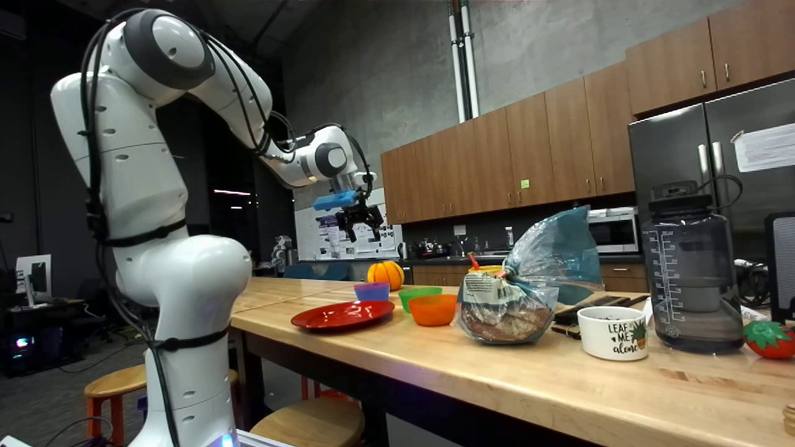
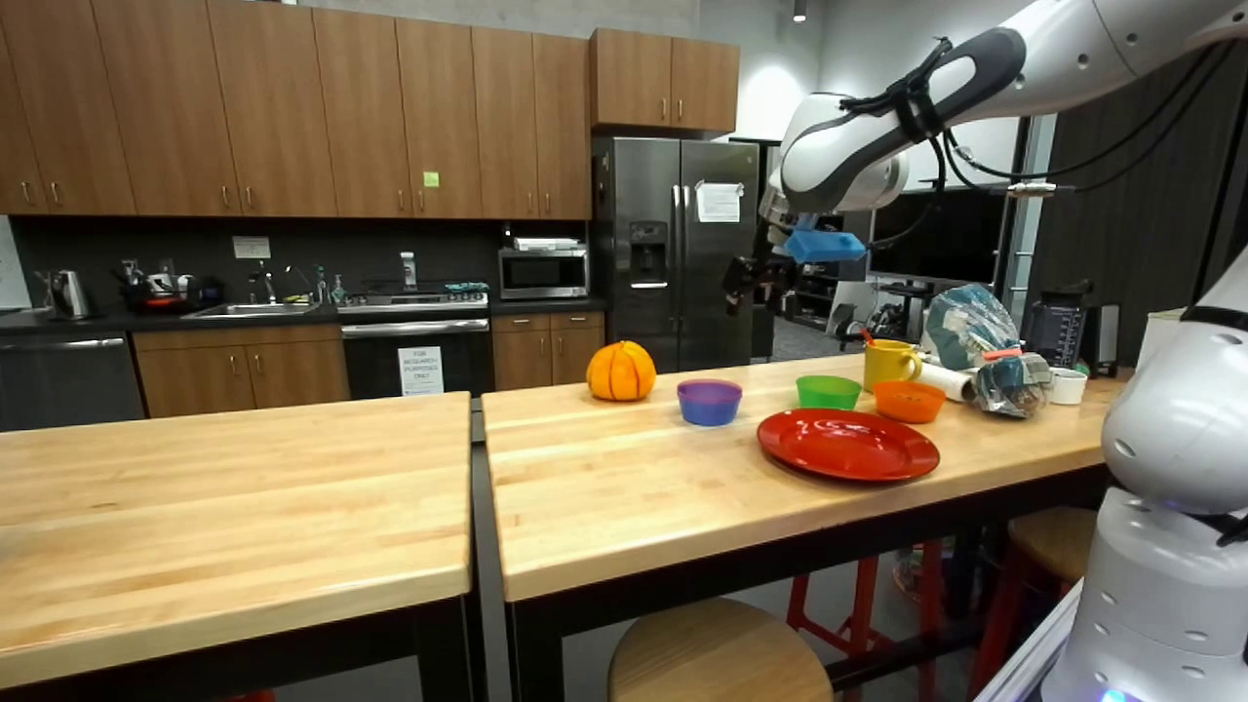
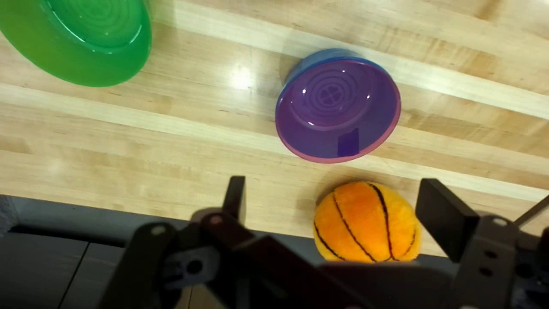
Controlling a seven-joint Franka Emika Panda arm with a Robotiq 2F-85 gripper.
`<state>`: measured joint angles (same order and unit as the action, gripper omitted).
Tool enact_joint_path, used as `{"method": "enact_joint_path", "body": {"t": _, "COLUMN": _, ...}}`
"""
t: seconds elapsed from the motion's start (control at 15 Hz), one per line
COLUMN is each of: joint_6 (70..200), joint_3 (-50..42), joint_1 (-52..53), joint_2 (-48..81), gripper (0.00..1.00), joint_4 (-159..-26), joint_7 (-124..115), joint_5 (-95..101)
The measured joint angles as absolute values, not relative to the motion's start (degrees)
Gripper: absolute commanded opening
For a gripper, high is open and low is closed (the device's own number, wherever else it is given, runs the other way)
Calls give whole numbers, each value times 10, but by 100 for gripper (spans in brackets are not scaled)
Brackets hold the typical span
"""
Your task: Move the green bowl to the right
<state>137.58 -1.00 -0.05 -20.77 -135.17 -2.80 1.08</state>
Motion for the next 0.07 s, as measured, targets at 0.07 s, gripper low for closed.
{"method": "enact_joint_path", "body": {"t": 0.07, "joint_6": 1371, "joint_3": -10, "joint_1": 5, "joint_2": -211, "gripper": 100, "joint_4": -1352, "joint_7": -17, "joint_5": 7}}
